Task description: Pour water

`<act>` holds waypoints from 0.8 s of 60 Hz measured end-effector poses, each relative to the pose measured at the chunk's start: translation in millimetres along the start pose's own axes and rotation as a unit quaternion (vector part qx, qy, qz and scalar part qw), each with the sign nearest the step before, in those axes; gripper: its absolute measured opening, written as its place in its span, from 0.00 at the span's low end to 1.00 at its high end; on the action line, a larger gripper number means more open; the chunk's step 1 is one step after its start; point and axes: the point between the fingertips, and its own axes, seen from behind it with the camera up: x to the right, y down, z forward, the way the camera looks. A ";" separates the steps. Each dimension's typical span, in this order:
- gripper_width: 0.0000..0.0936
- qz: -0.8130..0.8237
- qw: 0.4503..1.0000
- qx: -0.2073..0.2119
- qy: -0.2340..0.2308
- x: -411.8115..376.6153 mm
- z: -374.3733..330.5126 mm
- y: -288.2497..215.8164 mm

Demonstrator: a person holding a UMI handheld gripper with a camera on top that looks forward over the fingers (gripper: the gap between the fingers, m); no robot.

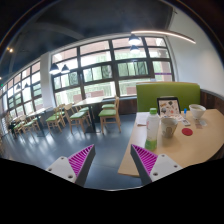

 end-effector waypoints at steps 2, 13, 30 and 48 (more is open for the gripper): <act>0.84 -0.003 1.000 0.001 0.005 4.0 1.1 -0.2; 0.82 -0.021 0.997 0.027 0.062 65.2 22.5 -10.5; 0.82 -0.066 0.982 0.105 0.144 178.1 97.2 -23.8; 0.73 -0.061 0.980 0.119 0.145 189.9 189.2 -41.5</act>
